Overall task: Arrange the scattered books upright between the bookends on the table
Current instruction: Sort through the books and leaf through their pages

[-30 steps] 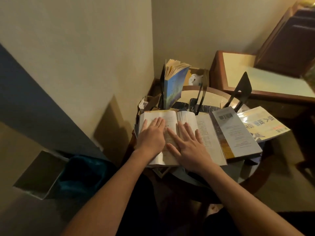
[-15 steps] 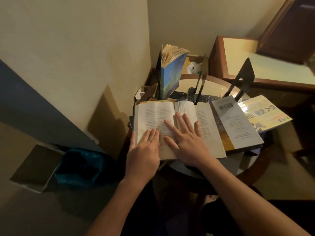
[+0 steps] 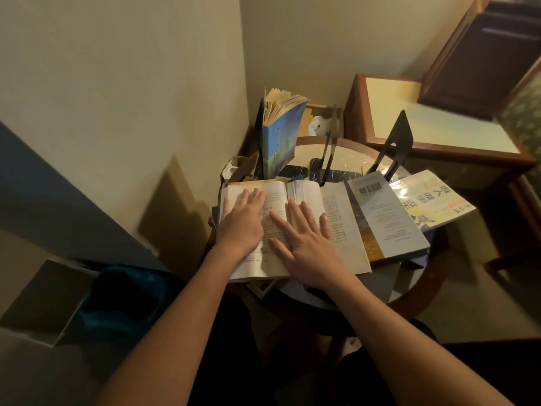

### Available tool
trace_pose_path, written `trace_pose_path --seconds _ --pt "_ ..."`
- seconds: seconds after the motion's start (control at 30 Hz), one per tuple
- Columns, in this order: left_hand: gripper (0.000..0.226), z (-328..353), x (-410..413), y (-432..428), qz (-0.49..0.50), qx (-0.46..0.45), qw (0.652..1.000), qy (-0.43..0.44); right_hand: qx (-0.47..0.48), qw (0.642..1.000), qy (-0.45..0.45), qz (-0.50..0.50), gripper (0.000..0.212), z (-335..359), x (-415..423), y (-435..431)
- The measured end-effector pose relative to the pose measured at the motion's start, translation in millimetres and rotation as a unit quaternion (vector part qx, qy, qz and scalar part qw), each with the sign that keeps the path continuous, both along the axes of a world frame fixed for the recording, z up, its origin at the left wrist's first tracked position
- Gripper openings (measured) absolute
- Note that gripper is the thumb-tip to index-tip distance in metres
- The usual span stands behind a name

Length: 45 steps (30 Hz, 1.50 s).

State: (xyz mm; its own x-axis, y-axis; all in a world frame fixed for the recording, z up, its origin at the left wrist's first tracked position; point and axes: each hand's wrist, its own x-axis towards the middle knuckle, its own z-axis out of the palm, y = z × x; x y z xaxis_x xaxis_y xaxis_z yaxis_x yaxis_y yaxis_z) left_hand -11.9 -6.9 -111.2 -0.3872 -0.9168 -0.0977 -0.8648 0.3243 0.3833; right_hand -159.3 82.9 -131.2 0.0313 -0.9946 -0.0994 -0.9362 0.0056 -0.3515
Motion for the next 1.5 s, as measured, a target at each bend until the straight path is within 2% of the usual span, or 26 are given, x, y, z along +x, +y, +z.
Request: trace_pose_path --seconds 0.13,0.3,0.5,0.63,0.83,1.0,1.23,1.4,1.5 --pt "0.053 -8.7 16.9 46.9 0.001 -0.025 0.999 0.027 -0.002 1.000 -0.003 -0.002 0.061 -0.7 0.7 0.3" --pt "0.053 -9.0 30.0 74.4 -0.008 -0.028 1.000 0.007 -0.003 1.000 -0.002 -0.004 0.062 -3.7 0.6 -1.2" --pt "0.056 -0.8 7.9 3.8 -0.022 0.002 0.999 -0.032 0.002 1.000 0.012 -0.002 0.062 -3.6 0.0 -2.4" --pt "0.055 4.6 -8.1 -21.2 -0.020 -0.014 0.998 -0.058 0.004 1.000 0.006 -0.001 0.062 -2.0 -0.3 -1.9" --pt "0.054 -3.4 22.5 46.3 -0.005 -0.036 0.999 0.001 0.003 1.000 -0.002 0.000 0.062 -2.8 -0.5 -1.9" --pt "0.052 -4.9 41.3 70.4 -0.017 0.000 0.999 0.031 -0.001 1.000 0.005 0.000 0.062 -6.9 -0.5 -2.7" --pt "0.086 16.4 52.0 19.4 -0.125 0.103 0.985 -0.062 0.001 1.000 0.000 0.007 0.062 -6.1 -2.1 -3.4" --pt "0.113 10.9 52.3 -6.1 -0.190 0.150 0.968 -0.064 -0.001 1.000 0.005 0.007 0.061 -4.9 -2.6 -2.8" --pt "0.119 3.8 54.6 -9.3 -0.205 0.150 0.965 -0.060 -0.003 1.000 0.004 0.007 0.061 -5.1 -2.5 -1.9"
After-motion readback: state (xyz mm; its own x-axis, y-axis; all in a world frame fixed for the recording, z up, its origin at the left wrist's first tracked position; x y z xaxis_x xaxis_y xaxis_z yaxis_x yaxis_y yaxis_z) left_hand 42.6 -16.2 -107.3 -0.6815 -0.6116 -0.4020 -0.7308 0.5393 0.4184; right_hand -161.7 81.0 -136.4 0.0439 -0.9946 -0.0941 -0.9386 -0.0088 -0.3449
